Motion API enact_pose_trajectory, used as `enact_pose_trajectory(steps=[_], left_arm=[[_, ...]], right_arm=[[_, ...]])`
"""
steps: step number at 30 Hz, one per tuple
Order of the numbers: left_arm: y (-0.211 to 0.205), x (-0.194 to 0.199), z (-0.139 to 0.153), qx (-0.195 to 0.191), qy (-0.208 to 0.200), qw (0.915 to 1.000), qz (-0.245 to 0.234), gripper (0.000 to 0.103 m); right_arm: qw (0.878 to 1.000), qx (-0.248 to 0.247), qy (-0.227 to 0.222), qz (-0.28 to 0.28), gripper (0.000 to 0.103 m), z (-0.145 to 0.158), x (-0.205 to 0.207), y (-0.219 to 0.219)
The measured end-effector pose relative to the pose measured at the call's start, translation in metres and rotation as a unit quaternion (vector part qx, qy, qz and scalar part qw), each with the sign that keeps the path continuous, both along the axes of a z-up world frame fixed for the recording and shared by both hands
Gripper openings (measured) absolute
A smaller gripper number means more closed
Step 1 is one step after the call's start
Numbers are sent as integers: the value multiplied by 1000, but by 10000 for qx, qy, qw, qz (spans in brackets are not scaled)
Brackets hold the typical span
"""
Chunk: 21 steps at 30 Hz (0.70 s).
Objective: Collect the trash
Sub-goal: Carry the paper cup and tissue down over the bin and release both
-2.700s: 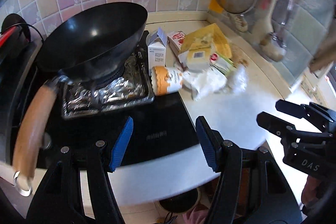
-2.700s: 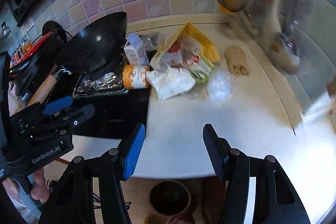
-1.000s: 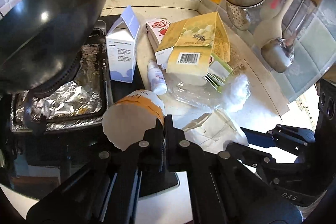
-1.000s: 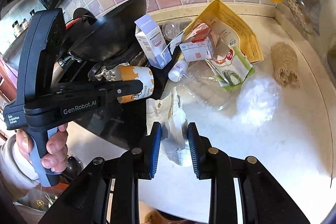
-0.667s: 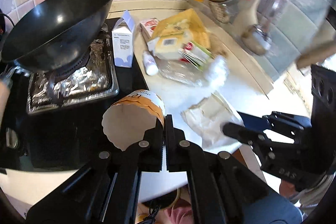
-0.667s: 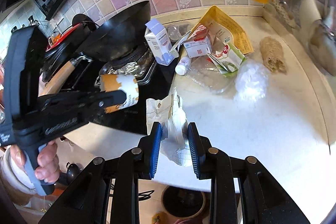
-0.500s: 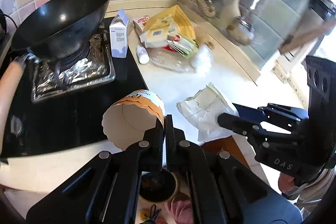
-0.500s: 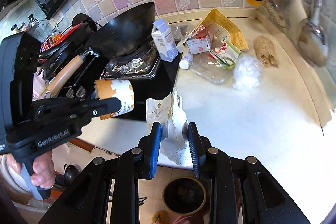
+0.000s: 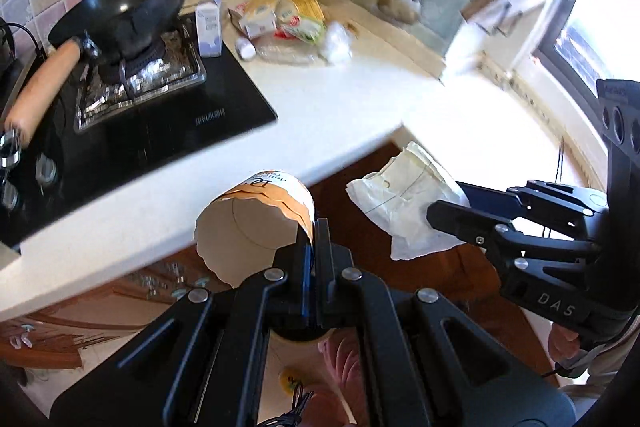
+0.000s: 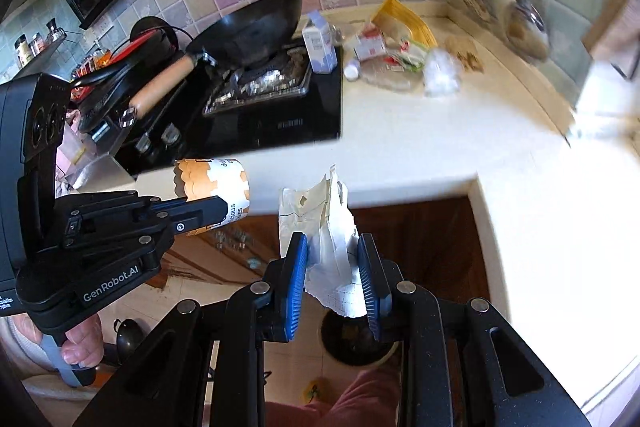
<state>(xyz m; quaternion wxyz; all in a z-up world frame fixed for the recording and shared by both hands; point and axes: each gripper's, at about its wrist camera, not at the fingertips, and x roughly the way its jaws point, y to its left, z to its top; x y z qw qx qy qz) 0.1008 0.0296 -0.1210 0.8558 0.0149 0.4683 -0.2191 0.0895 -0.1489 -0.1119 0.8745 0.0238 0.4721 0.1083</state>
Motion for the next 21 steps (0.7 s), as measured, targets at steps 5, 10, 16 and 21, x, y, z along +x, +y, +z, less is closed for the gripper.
enact_pose_trajectory(steps=[5,10,16,21], left_arm=[[-1,-26,-21,106,225,9996,-164,0],[-3,-43,-51,172,560,9980,-237,0],[-11,-54,-97,297,987,9943,-284,0],[-18,-58,-144,435,1349,9894,-308,0]], right_arm=[[9993,-10,298,-227,25,-26,-37,1],[9967,-35,705,-394,25,-58,-56,-1],[9916,-7,1166,-564,25,-103,-68,-4],[9848,72,1575,-727,25,-152,-75,-10]])
